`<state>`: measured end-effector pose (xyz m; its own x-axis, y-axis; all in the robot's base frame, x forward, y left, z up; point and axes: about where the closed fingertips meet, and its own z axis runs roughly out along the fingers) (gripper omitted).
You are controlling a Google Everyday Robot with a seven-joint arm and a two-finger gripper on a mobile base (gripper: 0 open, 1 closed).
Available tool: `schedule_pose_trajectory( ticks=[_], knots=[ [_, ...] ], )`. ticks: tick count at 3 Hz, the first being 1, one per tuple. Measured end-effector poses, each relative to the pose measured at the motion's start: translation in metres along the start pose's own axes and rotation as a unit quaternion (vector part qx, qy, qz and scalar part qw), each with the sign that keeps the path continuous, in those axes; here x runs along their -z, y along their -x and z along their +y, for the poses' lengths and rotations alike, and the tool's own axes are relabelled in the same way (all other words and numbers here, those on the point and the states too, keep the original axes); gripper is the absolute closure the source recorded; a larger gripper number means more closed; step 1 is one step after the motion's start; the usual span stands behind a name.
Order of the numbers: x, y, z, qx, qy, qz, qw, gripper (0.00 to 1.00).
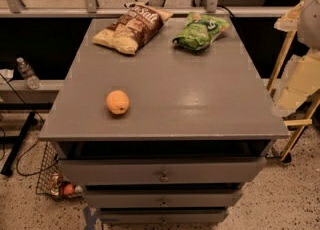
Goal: Pick orange
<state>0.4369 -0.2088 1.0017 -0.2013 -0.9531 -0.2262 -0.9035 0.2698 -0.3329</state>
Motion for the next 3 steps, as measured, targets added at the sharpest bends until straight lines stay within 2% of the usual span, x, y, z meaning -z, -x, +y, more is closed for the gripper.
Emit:
schedule_pose_trajectory(
  ticks=[1, 2, 3],
  knots=[
    [0.000, 0.000, 0.000, 0.000, 0.000, 0.000, 1.0000, 0.00],
    [-0.022, 0.035, -0.003, 0.022, 0.020, -0.044, 0.9986, 0.00],
    [-0.056, 0.088, -0.003, 0.049, 0.050, -0.101, 0.9925, 0.00]
  ],
)
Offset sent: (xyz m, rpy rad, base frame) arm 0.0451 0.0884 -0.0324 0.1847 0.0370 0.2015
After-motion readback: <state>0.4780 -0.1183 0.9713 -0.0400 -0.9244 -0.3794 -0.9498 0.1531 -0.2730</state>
